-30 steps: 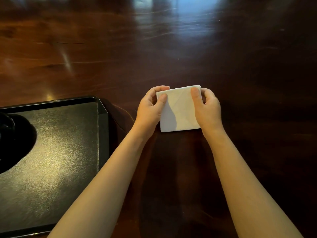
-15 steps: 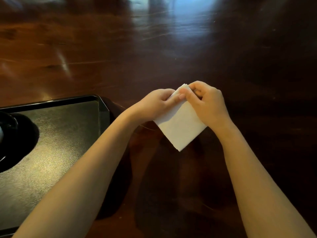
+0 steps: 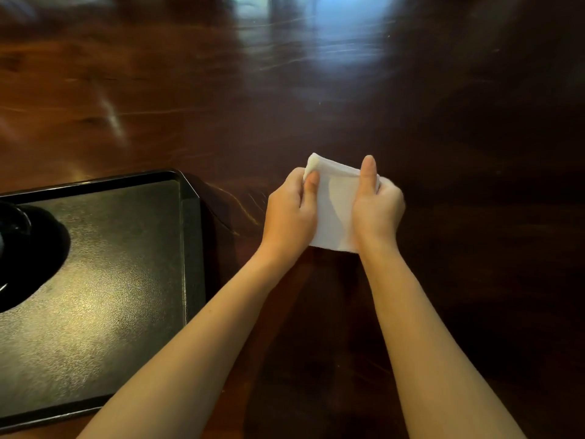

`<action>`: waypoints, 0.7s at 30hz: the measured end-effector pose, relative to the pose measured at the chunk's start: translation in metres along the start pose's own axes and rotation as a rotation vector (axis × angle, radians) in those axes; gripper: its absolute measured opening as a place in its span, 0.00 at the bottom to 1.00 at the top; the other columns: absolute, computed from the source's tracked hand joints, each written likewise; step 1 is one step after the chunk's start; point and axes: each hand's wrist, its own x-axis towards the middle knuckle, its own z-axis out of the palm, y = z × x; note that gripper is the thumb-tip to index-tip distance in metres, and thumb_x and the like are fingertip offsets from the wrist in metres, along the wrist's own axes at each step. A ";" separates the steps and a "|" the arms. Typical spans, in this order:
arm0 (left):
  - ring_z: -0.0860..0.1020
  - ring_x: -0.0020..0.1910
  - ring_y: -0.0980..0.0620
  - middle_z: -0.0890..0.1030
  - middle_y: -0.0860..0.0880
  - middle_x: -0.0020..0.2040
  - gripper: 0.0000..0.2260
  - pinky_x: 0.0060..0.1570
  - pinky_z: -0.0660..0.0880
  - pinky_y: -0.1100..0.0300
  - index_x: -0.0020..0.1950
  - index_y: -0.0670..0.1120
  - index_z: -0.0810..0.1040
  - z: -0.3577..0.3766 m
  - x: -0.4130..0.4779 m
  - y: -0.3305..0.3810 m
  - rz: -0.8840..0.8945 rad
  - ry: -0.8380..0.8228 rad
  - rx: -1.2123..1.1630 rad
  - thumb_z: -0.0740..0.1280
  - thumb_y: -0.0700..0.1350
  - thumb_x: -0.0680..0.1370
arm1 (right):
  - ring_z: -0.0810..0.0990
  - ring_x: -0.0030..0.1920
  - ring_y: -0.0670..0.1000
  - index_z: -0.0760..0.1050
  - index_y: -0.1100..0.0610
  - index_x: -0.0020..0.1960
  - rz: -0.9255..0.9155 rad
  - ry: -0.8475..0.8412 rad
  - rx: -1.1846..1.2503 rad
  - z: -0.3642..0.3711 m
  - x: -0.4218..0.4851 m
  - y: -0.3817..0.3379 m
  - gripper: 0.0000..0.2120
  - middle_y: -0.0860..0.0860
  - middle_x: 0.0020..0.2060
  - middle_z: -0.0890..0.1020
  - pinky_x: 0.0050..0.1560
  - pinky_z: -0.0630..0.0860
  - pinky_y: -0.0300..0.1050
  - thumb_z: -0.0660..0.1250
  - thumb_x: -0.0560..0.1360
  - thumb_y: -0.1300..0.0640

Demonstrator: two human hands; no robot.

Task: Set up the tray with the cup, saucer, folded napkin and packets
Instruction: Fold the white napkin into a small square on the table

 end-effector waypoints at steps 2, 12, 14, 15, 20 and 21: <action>0.74 0.34 0.48 0.76 0.46 0.36 0.15 0.33 0.73 0.56 0.46 0.39 0.74 0.003 -0.008 -0.001 -0.027 0.055 -0.057 0.55 0.47 0.82 | 0.75 0.33 0.44 0.69 0.57 0.34 -0.084 0.024 -0.029 0.000 0.002 -0.002 0.24 0.48 0.31 0.75 0.30 0.70 0.32 0.54 0.78 0.40; 0.78 0.55 0.39 0.79 0.40 0.54 0.10 0.59 0.75 0.42 0.50 0.49 0.76 0.000 -0.018 0.012 -0.315 -0.002 -0.580 0.55 0.47 0.82 | 0.79 0.36 0.50 0.74 0.60 0.37 0.217 -0.125 0.393 -0.009 -0.005 -0.011 0.22 0.53 0.33 0.79 0.39 0.78 0.46 0.60 0.76 0.42; 0.79 0.53 0.44 0.80 0.43 0.52 0.10 0.58 0.76 0.46 0.51 0.49 0.74 -0.009 -0.013 0.012 -0.349 0.020 -0.637 0.54 0.46 0.82 | 0.80 0.38 0.48 0.76 0.59 0.46 0.113 -0.320 0.268 -0.015 -0.008 -0.014 0.19 0.51 0.38 0.81 0.39 0.78 0.44 0.61 0.76 0.42; 0.80 0.52 0.47 0.80 0.46 0.52 0.09 0.56 0.77 0.48 0.51 0.52 0.74 -0.013 -0.011 0.010 -0.365 0.018 -0.624 0.54 0.48 0.82 | 0.82 0.41 0.46 0.76 0.56 0.51 0.084 -0.435 0.235 -0.018 -0.011 -0.014 0.16 0.49 0.42 0.82 0.40 0.79 0.41 0.63 0.76 0.44; 0.81 0.53 0.52 0.82 0.51 0.55 0.09 0.53 0.79 0.53 0.55 0.56 0.75 -0.029 -0.011 -0.002 -0.327 -0.115 -0.449 0.59 0.54 0.79 | 0.84 0.46 0.45 0.76 0.50 0.50 0.011 -0.532 0.302 -0.028 -0.020 -0.006 0.06 0.47 0.46 0.83 0.43 0.81 0.40 0.68 0.73 0.53; 0.82 0.52 0.52 0.82 0.51 0.53 0.08 0.52 0.79 0.54 0.55 0.55 0.76 -0.029 -0.013 -0.002 -0.313 -0.088 -0.455 0.59 0.53 0.79 | 0.84 0.45 0.44 0.76 0.49 0.48 0.004 -0.555 0.311 -0.030 -0.020 -0.005 0.05 0.46 0.44 0.83 0.42 0.81 0.39 0.69 0.73 0.53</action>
